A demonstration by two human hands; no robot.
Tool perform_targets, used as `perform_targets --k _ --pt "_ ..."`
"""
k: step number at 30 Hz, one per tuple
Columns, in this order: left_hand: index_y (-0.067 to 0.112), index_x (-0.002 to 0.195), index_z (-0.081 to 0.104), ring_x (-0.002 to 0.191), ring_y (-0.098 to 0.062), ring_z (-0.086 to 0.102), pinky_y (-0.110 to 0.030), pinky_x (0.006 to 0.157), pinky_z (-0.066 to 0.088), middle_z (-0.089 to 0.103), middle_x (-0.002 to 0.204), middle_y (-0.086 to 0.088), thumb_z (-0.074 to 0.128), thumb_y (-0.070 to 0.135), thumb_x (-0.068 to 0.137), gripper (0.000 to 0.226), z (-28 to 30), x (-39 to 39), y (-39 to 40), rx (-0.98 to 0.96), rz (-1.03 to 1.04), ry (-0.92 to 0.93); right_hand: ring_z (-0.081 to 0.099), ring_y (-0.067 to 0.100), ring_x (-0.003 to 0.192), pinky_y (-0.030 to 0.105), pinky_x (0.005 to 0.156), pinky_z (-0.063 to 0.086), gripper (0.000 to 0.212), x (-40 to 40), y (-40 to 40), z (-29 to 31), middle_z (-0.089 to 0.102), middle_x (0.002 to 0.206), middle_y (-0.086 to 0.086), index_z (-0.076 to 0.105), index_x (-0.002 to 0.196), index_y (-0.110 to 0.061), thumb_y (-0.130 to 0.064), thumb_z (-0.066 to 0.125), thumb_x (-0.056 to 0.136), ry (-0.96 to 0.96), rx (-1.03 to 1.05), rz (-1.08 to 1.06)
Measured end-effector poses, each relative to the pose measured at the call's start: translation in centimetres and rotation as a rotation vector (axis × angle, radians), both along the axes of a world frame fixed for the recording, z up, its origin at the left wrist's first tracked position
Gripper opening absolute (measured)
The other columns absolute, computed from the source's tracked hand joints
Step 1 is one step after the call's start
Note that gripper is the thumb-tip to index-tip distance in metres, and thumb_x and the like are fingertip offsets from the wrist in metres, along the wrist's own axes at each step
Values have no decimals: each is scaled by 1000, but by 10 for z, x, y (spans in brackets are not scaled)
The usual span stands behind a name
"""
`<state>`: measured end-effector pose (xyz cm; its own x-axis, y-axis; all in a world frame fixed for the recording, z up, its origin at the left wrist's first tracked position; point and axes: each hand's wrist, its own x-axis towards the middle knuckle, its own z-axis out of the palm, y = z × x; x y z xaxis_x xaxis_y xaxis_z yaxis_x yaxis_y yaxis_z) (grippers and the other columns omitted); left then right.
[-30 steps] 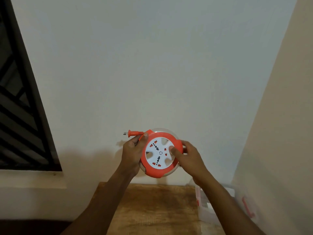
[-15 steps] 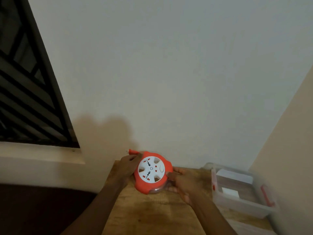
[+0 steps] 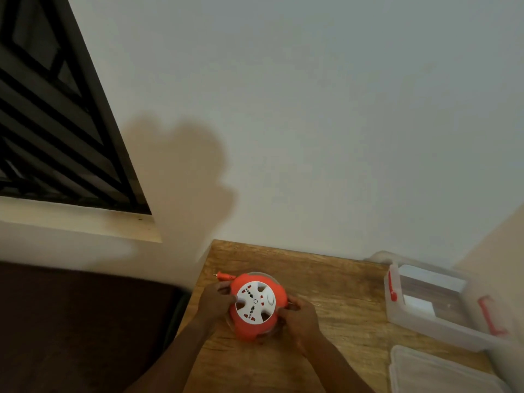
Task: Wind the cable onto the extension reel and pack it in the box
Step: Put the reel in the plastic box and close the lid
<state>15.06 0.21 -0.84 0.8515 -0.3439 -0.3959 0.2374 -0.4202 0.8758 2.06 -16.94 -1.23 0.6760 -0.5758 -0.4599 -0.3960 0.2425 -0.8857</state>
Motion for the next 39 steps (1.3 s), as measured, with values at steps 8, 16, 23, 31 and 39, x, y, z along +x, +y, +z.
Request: perform_targets --k 8,16,23,31,39 --pt "9 123 73 96 -20 72 -26 75 59 78 114 -9 84 5 80 45 -16 17 5 90 -29 -80 70 11 84 32 73 61 39 23 9 -14 75 98 -2 70 117 -15 -2 67 80 75 -279 66" --pt "8 119 72 99 -26 73 -19 67 54 74 106 -5 83 8 82 39 -19 15 1 166 -51 -185 68 8 90 31 80 58 33 24 9 -21 73 101 -7 71 113 -20 -14 72 81 76 -432 120" --pt "9 129 67 105 -28 69 -31 81 55 73 116 -11 68 9 95 34 5 -3 -34 150 -76 -462 63 7 101 21 81 51 50 -13 -17 -13 67 117 -1 61 129 -16 -15 71 80 85 -429 -78" --pt "5 135 64 123 -21 64 -31 99 51 70 134 -11 70 11 97 39 49 -61 -154 -53 -448 -473 64 9 100 34 88 55 44 -156 -79 3 69 112 -3 61 127 -17 -15 70 84 109 -395 -419" --pt "6 136 64 117 -13 63 -10 87 46 70 133 -9 69 19 98 41 70 -130 -245 -84 -533 -349 62 20 101 37 89 52 41 -281 -136 6 68 114 5 62 123 -11 -14 72 84 202 -426 -653"
